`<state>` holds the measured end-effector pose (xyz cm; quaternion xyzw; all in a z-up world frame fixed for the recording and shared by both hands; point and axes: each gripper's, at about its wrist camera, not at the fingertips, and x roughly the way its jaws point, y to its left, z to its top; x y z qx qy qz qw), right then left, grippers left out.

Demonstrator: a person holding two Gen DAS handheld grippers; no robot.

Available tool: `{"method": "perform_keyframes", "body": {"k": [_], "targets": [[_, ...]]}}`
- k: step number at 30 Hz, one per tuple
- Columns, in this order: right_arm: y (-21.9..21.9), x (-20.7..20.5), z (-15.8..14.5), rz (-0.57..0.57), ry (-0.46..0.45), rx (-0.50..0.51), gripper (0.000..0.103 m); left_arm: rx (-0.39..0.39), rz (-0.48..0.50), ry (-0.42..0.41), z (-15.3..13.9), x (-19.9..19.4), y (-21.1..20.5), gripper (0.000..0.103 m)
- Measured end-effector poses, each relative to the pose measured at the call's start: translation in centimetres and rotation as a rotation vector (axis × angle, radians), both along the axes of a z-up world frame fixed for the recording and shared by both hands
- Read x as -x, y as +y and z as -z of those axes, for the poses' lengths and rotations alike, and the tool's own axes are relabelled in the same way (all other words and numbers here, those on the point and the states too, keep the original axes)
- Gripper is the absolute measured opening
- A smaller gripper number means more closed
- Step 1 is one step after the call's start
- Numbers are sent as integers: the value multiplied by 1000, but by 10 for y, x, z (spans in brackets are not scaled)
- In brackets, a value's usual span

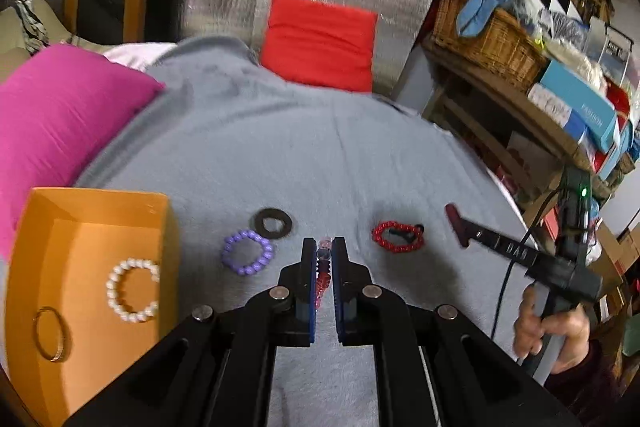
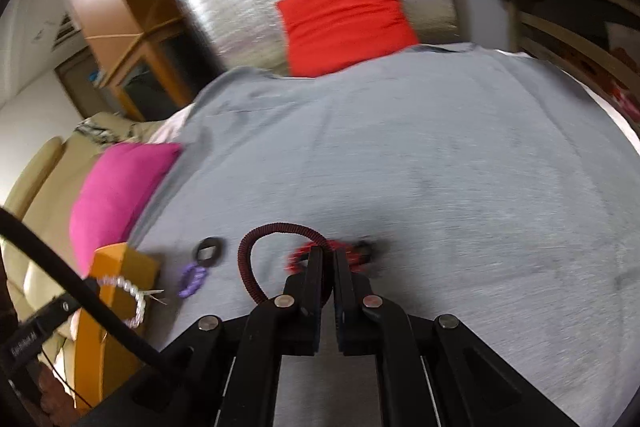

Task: Organize jewelry
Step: 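Carry the hair tie and pink bracelet into the orange box and release both, then withdraw both tools and move the right tool to the red bead bracelet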

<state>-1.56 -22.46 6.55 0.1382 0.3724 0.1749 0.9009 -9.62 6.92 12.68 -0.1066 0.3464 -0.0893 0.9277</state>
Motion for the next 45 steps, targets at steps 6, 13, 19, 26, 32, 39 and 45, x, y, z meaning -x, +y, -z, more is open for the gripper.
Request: {"method": "perform_keyframes", "body": {"k": [6, 13, 19, 26, 32, 39, 45], "targets": [[55, 34, -16, -117, -64, 19, 5, -1, -61, -61, -28, 36, 36, 7], [143, 74, -29, -301, -83, 68, 6, -12, -182, -34, -25, 79, 92, 7], [234, 101, -38, -491, -45, 153, 6, 32, -316, 96, 16, 107, 144, 7], [322, 111, -17, -617, 82, 308, 6, 40, -382, 235, 61, 111, 174, 7], [368, 101, 23, -635, 219, 396, 6, 52, -415, 319, 86, 109, 191, 7], [386, 84, 50, -607, 315, 456, 11, 39, -438, 404, 102, 98, 196, 7], [371, 80, 33, -612, 312, 390, 17, 19, -484, 383, 95, 100, 196, 29]]}}
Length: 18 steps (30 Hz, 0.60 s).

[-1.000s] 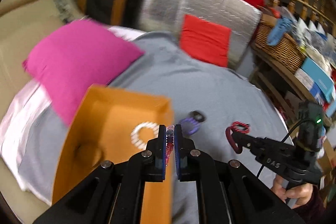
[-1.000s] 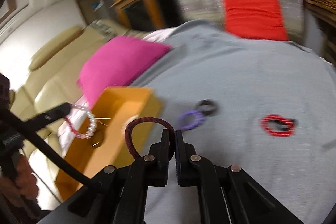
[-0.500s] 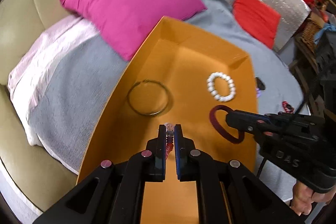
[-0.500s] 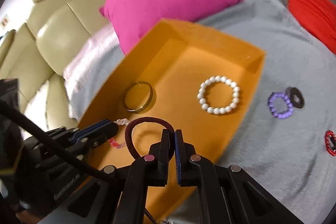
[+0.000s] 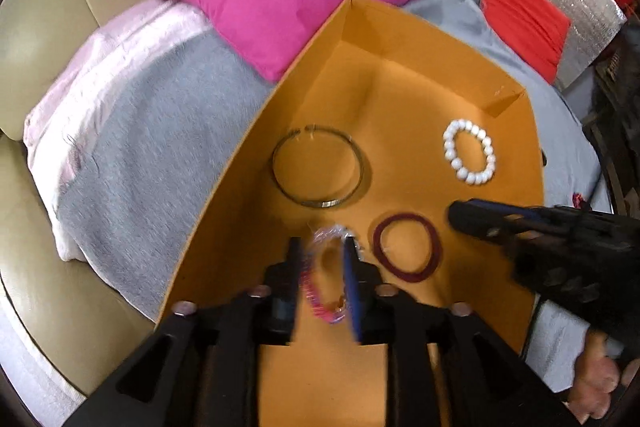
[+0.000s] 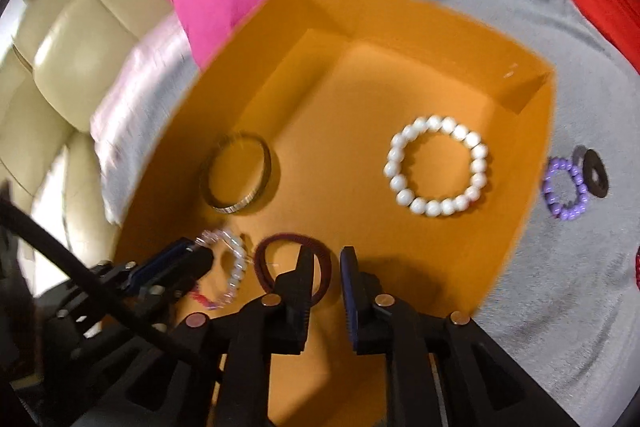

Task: Organize jewelry
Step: 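Withdraw both tools and move the right tool to the red bead bracelet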

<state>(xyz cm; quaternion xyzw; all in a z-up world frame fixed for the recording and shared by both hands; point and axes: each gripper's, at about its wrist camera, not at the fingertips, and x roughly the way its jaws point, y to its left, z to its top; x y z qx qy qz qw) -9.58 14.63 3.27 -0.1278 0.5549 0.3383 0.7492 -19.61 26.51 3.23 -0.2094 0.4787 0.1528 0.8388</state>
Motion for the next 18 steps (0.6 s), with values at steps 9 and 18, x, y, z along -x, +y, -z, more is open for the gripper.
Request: {"method": "perform_keyframes", "body": {"k": [9, 18], "targets": [[-131, -15, -68, 191, -123, -252, 17, -257, 16, -190, -55, -5, -47, 55], [-301, -45, -42, 532, -62, -330, 17, -368, 87, -358, -87, -26, -123, 61]]}}
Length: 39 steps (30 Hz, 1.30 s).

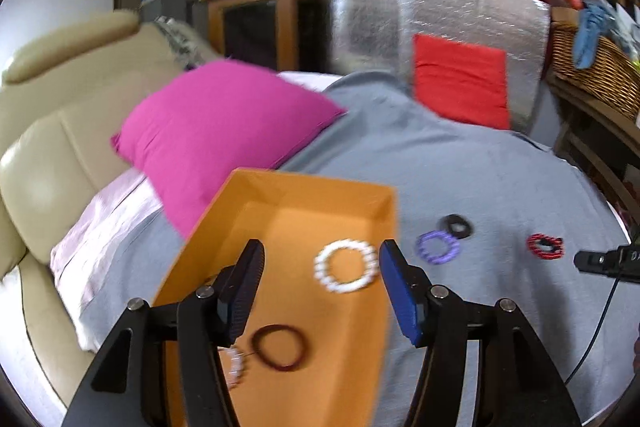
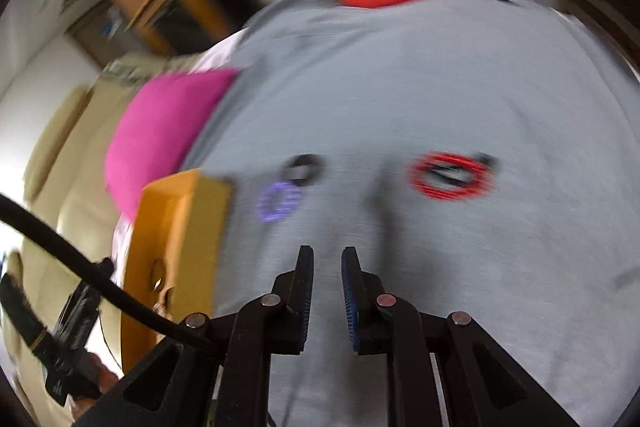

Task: Organize jewelry
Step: 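Withdraw both tools and move the right tool to the red bead bracelet, then close the right tool on the red bead bracelet and lift it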

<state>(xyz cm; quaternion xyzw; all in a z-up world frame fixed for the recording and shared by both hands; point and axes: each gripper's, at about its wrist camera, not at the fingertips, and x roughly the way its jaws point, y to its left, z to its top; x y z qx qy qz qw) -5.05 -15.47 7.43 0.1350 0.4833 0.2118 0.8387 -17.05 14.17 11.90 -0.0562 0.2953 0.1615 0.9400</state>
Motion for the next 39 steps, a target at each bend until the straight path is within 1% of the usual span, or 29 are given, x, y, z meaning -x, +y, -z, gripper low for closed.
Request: {"method": "perform_keyframes", "body": {"k": [3, 6, 11, 13, 17, 20, 23, 26, 31, 36, 39], "targets": [[-47, -3, 17, 78, 26, -43, 18, -17, 46, 11, 2, -13, -23, 61], [-78, -8, 29, 131, 41, -110, 18, -43, 82, 43, 9, -23, -45, 61], [-111, -25, 46, 205, 59, -175, 18, -81, 131, 82, 21, -36, -72, 61], [-119, -35, 51, 223, 67, -189, 18, -76, 142, 92, 26, -39, -81, 61], [-118, -58, 60, 226, 96, -230, 18, -61, 162, 133, 41, -55, -96, 61], [-112, -73, 67, 232, 115, -228, 18, -42, 165, 158, 50, -68, -101, 61], [-106, -86, 72, 244, 126, -235, 18, -48, 151, 170, 58, -79, -103, 61], [-105, -97, 77, 255, 139, -247, 18, -39, 130, 180, 63, -88, -100, 61], [-96, -108, 84, 261, 147, -219, 19, -16, 98, 199, 71, -97, -88, 61], [-81, -112, 80, 230, 132, -176, 19, 6, 72, 197, 71, -100, -76, 61], [-77, -112, 77, 215, 136, -183, 20, 20, 73, 197, 72, -100, -70, 61]]}}
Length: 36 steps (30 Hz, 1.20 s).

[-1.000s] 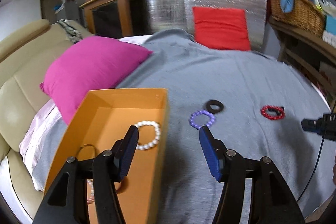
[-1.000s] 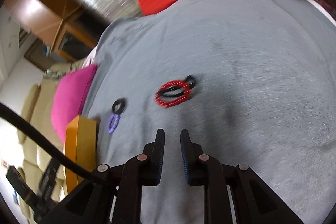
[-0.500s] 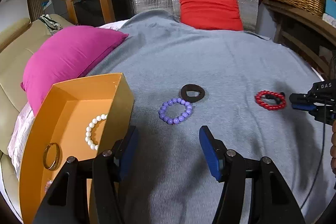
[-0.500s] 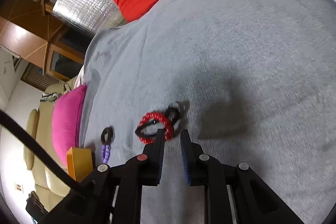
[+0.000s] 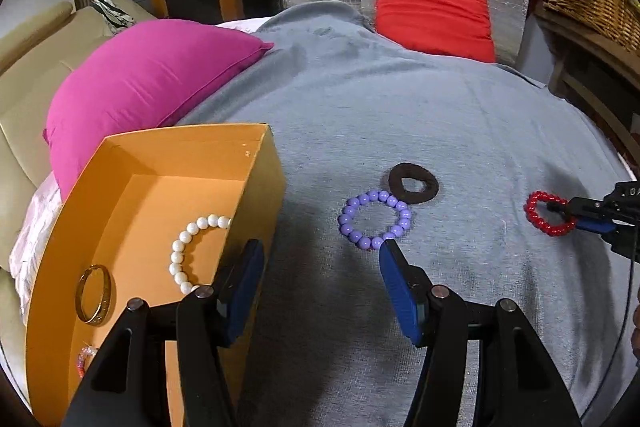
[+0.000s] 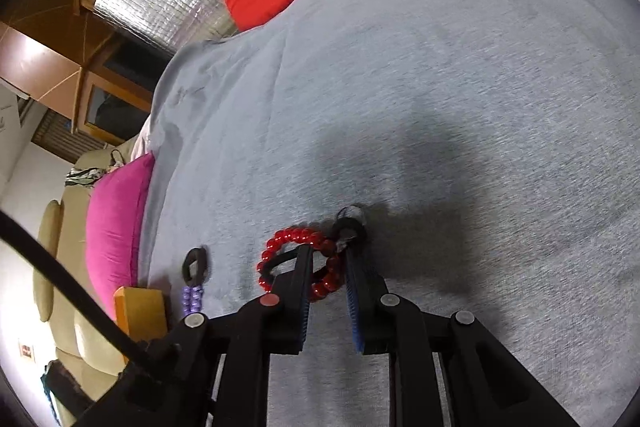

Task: Organize jewelry
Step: 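Close the right tool on the red bead bracelet and lift it, then grasp the black rubber ring with the left tool while the right holds the red bracelet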

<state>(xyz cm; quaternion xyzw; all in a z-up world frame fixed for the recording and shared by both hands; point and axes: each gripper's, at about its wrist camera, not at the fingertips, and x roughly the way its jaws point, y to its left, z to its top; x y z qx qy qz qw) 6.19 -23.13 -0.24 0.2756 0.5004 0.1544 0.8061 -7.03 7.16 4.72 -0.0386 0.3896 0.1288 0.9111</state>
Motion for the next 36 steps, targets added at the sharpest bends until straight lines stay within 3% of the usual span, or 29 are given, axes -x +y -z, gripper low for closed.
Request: {"method": "perform_keyframes", "body": {"k": [6, 19, 25, 29, 31, 36], "targets": [[11, 5, -2, -18, -48, 111, 11, -12, 5, -5, -2, 1, -3, 61], [-42, 60, -49, -78, -130, -24, 11, 41, 7, -38, -9, -10, 4, 61], [-72, 70, -41, -74, -91, -19, 11, 141, -18, -35, -3, -36, 6, 62], [-87, 71, -32, -56, -54, 13, 11, 92, -34, -40, 2, -54, -6, 67], [-93, 72, -26, -50, -35, 27, 11, 110, -21, -33, 5, -64, -12, 68], [-92, 70, -17, -59, -4, 44, 11, 108, -29, 75, 28, -98, -14, 68]]}}
